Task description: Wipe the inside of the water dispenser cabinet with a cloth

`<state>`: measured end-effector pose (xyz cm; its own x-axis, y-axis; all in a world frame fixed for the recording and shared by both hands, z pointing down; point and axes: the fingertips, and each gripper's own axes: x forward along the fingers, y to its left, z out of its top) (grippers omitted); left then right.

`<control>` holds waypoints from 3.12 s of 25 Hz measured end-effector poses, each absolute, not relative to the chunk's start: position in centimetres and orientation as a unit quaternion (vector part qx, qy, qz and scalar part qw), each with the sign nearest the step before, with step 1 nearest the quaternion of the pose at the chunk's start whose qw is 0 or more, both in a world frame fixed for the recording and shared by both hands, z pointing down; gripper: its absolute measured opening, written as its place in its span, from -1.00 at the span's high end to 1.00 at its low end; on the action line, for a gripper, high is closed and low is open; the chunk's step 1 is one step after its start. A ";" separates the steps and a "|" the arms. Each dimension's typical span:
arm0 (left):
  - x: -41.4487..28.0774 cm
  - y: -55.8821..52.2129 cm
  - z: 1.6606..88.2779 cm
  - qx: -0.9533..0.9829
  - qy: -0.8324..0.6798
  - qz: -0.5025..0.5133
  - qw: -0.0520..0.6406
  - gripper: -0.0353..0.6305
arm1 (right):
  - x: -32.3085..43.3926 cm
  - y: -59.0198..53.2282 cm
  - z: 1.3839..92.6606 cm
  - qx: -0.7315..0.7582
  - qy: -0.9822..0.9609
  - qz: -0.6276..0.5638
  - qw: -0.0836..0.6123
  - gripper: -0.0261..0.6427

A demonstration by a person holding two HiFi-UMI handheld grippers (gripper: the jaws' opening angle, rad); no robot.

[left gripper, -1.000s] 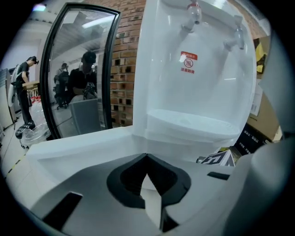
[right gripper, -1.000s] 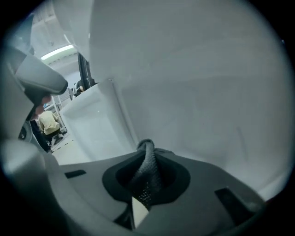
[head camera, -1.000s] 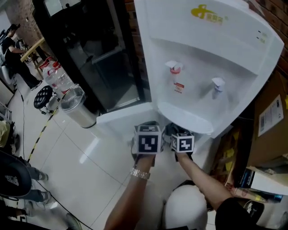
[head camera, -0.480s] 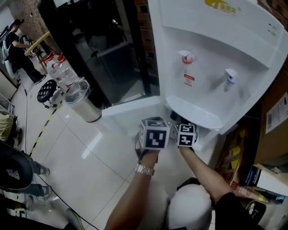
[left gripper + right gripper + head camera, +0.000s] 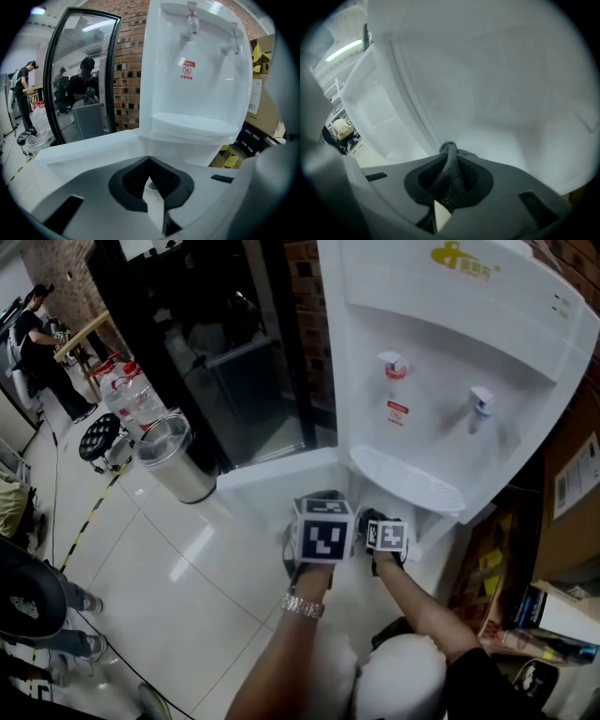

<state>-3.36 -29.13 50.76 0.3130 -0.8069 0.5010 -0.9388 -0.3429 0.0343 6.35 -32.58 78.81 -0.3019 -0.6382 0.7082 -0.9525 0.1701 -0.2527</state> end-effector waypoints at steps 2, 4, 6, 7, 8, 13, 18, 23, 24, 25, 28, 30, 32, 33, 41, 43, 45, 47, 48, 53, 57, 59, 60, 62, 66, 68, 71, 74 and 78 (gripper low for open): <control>-2.9 -29.1 50.8 0.797 -0.545 0.208 0.156 0.88 | 6.7 -32.4 77.3 0.550 -0.729 0.347 0.211 0.84; -2.5 -29.1 50.7 0.802 -0.538 0.207 0.154 0.88 | 7.6 -33.5 74.2 0.576 -0.734 0.313 0.176 0.84; -2.5 -29.1 50.6 0.804 -0.537 0.204 0.155 0.88 | 8.8 -35.0 69.4 0.615 -0.740 0.239 0.133 0.84; -2.5 -29.2 50.6 0.804 -0.537 0.203 0.155 0.88 | 9.3 -35.7 67.2 0.634 -0.740 0.193 0.116 0.84; -2.3 -29.2 50.5 0.805 -0.535 0.204 0.154 0.88 | 9.7 -36.4 65.6 0.649 -0.739 0.149 0.103 0.84; -2.3 -29.1 51.3 0.810 -0.522 0.225 0.141 0.88 | 8.2 -38.1 64.8 0.645 -0.751 0.097 0.100 0.84; -3.3 -28.9 51.0 0.807 -0.528 0.216 0.152 0.88 | 6.8 -37.1 72.8 0.590 -0.758 0.214 0.179 0.84; -3.1 -28.8 50.4 0.810 -0.527 0.210 0.149 0.88 | 6.8 -34.9 77.5 0.553 -0.742 0.303 0.226 0.84; -3.1 -28.8 50.5 0.810 -0.527 0.211 0.149 0.88 | 7.0 -34.8 77.3 0.555 -0.741 0.302 0.227 0.84; -3.1 -28.8 50.5 0.809 -0.527 0.213 0.149 0.88 | 7.2 -35.0 76.5 0.560 -0.742 0.296 0.221 0.84; -3.1 -28.7 50.7 0.808 -0.528 0.218 0.149 0.88 | 8.2 -36.2 71.7 0.592 -0.749 0.248 0.163 0.84; -3.1 -28.7 50.7 0.807 -0.528 0.219 0.148 0.88 | 8.5 -36.9 67.6 0.613 -0.756 0.196 0.115 0.84; -3.2 -28.6 50.7 0.806 -0.529 0.222 0.147 0.88 | 8.2 -37.5 64.5 0.623 -0.765 0.138 0.089 0.84; -3.2 -28.6 50.7 0.806 -0.529 0.223 0.146 0.88 | 7.8 -37.7 63.8 0.619 -0.771 0.119 0.085 0.84; -3.1 -28.1 50.4 0.807 -0.526 0.227 0.139 0.88 | 5.3 -35.5 75.4 0.546 -0.769 0.248 0.222 0.84; -3.1 -28.1 50.2 0.808 -0.527 0.226 0.137 0.88 | 5.7 -34.7 77.4 0.539 -0.759 0.269 0.247 0.84; -3.0 -28.0 50.1 0.808 -0.526 0.226 0.136 0.88 | 6.3 -34.3 78.5 0.539 -0.750 0.283 0.260 0.84; -2.9 -28.0 50.2 0.809 -0.525 0.226 0.137 0.88 | 7.1 -34.4 77.9 0.553 -0.744 0.278 0.252 0.84; -2.8 -28.0 50.2 0.809 -0.525 0.226 0.137 0.88 | 7.5 -34.9 76.6 0.566 -0.745 0.263 0.237 0.84; -2.5 -28.1 50.3 0.810 -0.523 0.228 0.136 0.88 | 9.7 -38.1 68.5 0.645 -0.737 0.135 0.153 0.84; -2.3 -28.0 50.5 0.812 -0.519 0.230 0.137 0.88 | 10.3 -38.5 66.4 0.673 -0.719 0.098 0.142 0.84; -2.3 -28.0 50.3 0.813 -0.518 0.229 0.136 0.88 | 11.0 -38.5 66.5 0.686 -0.706 0.097 0.147 0.84; -2.3 -28.0 50.3 0.813 -0.518 0.228 0.136 0.88 | 11.6 -38.4 66.7 0.695 -0.696 0.100 0.152 0.84; -2.2 -28.0 50.2 0.814 -0.517 0.227 0.135 0.88 | 13.3 -38.1 67.2 0.719 -0.666 0.114 0.161 0.84; -2.0 -27.9 50.0 0.817 -0.514 0.226 0.133 0.88 | 16.4 -37.2 67.7 0.760 -0.613 0.130 0.171 0.84; -1.9 -27.9 49.9 0.818 -0.512 0.225 0.132 0.88 | 16.8 -36.9 67.5 0.764 -0.607 0.143 0.166 0.84; -1.7 -27.8 49.9 0.820 -0.508 0.226 0.133 0.88 | 15.5 -37.2 67.2 0.738 -0.638 0.164 0.145 0.84; -1.9 -27.7 50.0 0.819 -0.509 0.227 0.134 0.88 | 11.4 -38.1 67.6 0.672 -0.709 0.178 0.118 0.84; -1.9 -27.6 50.0 0.820 -0.508 0.226 0.137 0.88 | 7.7 -38.1 67.8 0.624 -0.754 0.160 0.129 0.84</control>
